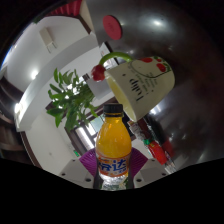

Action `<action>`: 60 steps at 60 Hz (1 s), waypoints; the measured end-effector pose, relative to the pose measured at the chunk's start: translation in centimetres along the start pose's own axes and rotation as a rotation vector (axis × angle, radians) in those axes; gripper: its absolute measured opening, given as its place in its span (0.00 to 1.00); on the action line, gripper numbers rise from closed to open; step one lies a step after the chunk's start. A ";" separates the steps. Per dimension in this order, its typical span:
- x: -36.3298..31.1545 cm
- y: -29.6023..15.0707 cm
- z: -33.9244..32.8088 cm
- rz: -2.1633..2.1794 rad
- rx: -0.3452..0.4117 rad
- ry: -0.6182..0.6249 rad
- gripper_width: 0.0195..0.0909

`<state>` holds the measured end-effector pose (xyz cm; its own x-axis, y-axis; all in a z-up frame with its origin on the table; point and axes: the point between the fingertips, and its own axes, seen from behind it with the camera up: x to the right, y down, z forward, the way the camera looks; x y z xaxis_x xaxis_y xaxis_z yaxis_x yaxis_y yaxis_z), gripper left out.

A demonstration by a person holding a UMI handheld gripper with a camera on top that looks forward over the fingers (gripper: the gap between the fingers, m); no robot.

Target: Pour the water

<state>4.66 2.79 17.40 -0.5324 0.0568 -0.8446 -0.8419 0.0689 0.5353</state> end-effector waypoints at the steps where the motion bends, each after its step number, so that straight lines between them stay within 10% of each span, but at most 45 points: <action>1: 0.0 0.2 0.1 -0.012 -0.006 0.002 0.28; 16: -2.7 4.9 2.2 -0.674 -0.108 0.064 0.28; 31: -12.2 5.5 2.8 -1.538 -0.036 0.062 0.29; 48: -20.9 -5.9 1.2 -2.094 0.364 0.281 0.31; 60: -20.6 -17.1 0.3 -2.045 0.462 0.423 0.31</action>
<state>30.03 0.72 25.62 0.8284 -0.5601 -0.0084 -0.0719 -0.0915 -0.9932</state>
